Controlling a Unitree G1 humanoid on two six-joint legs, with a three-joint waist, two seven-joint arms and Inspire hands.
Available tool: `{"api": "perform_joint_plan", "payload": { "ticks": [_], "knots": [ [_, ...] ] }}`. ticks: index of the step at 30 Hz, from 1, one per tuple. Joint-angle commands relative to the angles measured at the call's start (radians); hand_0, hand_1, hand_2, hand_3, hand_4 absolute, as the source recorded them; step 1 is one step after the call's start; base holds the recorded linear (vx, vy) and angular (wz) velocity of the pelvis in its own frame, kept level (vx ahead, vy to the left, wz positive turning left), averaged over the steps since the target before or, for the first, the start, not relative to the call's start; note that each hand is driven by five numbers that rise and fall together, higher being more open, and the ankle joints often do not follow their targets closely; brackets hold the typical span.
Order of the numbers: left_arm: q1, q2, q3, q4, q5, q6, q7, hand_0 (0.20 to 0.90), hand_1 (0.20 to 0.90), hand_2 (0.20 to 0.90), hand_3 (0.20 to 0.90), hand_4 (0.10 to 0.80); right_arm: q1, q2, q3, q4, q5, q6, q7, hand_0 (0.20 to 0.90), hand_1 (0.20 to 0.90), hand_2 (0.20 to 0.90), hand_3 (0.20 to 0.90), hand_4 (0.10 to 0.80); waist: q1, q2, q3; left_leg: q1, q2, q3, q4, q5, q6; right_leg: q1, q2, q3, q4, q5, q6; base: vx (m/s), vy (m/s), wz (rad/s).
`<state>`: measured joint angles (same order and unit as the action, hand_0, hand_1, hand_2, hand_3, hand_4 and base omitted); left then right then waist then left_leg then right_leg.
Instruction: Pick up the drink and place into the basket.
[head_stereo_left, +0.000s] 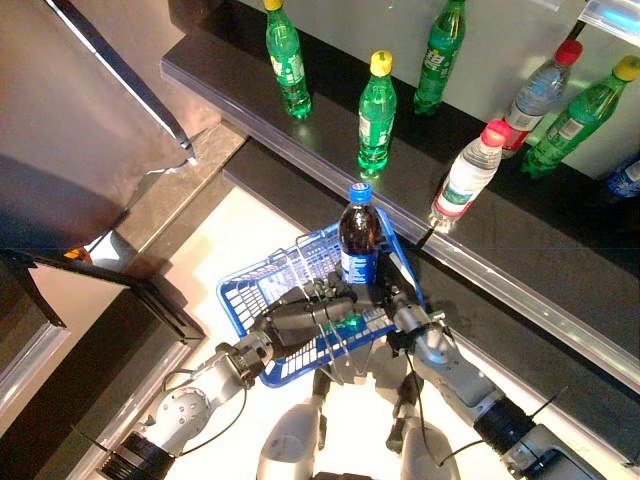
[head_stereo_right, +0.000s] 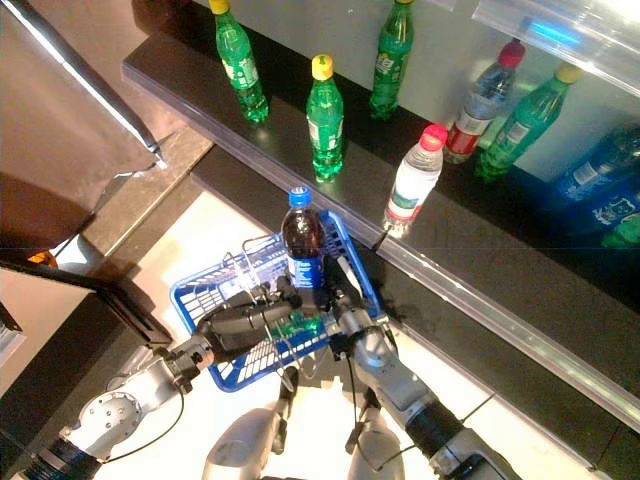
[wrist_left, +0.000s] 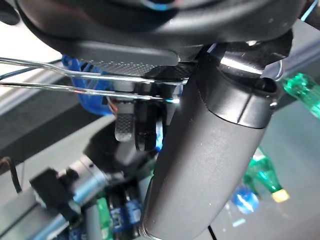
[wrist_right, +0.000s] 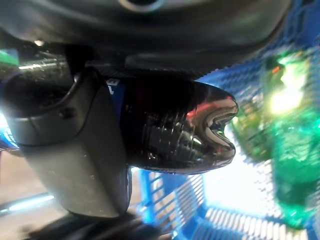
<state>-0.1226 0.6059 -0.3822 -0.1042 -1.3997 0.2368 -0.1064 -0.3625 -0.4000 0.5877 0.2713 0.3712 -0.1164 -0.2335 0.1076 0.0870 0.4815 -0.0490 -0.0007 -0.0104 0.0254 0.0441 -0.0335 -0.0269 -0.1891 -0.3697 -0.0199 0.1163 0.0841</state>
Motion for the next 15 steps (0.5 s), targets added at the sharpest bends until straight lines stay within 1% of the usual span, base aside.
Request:
{"api": "perform_joint_plan", "payload": {
  "ticks": [1,2,5,8,10,11,15],
  "knots": [
    [-0.278,-0.089,0.091,-0.455,-0.134,-0.288,-0.328,0.300,0.300,0.300,0.200,0.100,-0.113,0.116,0.084,-0.069,-0.131,-0.194,-0.021,0.300,0.300,0.300,0.200,0.100,0.023,0.023,-0.113,-0.075,-0.073,0.080,0.135,-0.054,0.047,-0.008,-0.006,0.047,0.195,-0.157,-0.032,-0.043,-0.038,0.20],
    [-0.290,-0.086,0.093,-0.457,-0.131,-0.296,-0.332,0.300,0.300,0.300,0.200,0.100,-0.117,0.117,0.080,-0.056,-0.152,-0.205,-0.037,0.300,0.300,0.300,0.200,0.100,0.024,0.022,-0.107,-0.081,-0.073,0.080,0.142,-0.056,0.047,-0.012,-0.006,0.046,0.200,-0.158,-0.033,-0.055,-0.045,0.11],
    [-0.340,-0.093,0.095,-0.456,-0.120,-0.300,-0.334,0.300,0.300,0.300,0.200,0.100,-0.155,0.123,0.061,0.009,-0.302,-0.242,-0.142,0.300,0.300,0.300,0.200,0.100,0.027,0.021,-0.081,-0.102,-0.075,0.082,0.169,-0.063,0.050,-0.027,-0.005,0.042,0.221,-0.161,-0.040,-0.052,-0.034,0.07],
    [-0.378,-0.106,0.088,-0.439,-0.135,-0.290,-0.315,0.300,0.300,0.300,0.200,0.100,-0.185,0.127,0.045,0.073,-0.341,-0.252,-0.190,0.300,0.300,0.300,0.200,0.100,0.025,0.022,-0.065,-0.116,-0.076,0.084,0.189,-0.068,0.054,-0.043,-0.007,0.040,0.244,-0.164,-0.043,-0.024,-0.009,0.06],
    [-0.399,-0.120,0.081,-0.420,-0.145,-0.288,-0.329,0.300,0.300,0.300,0.200,0.100,-0.206,0.132,0.038,0.114,-0.337,-0.245,-0.174,0.300,0.300,0.300,0.200,0.100,0.024,0.022,-0.058,-0.127,-0.078,0.084,0.202,-0.072,0.056,-0.053,-0.006,0.041,0.258,-0.168,-0.047,-0.012,-0.005,0.03],
    [-0.417,-0.127,0.068,-0.412,-0.144,-0.301,-0.336,0.300,0.300,0.300,0.200,0.100,-0.228,0.134,0.041,0.152,-0.320,-0.254,-0.164,0.300,0.300,0.300,0.200,0.100,0.025,0.023,-0.049,-0.139,-0.082,0.082,0.215,-0.075,0.057,-0.065,-0.009,0.039,0.270,-0.170,-0.049,-0.030,-0.010,0.06],
    [-0.466,-0.136,0.046,-0.396,-0.169,-0.321,-0.385,0.300,0.300,0.300,0.200,0.100,-0.288,0.139,0.063,0.219,-0.267,-0.239,-0.101,0.300,0.300,0.300,0.200,0.100,0.031,0.024,-0.027,-0.168,-0.087,0.077,0.244,-0.078,0.058,-0.091,-0.014,0.030,0.302,-0.174,-0.055,-0.036,-0.009,0.08]
  ]
}}
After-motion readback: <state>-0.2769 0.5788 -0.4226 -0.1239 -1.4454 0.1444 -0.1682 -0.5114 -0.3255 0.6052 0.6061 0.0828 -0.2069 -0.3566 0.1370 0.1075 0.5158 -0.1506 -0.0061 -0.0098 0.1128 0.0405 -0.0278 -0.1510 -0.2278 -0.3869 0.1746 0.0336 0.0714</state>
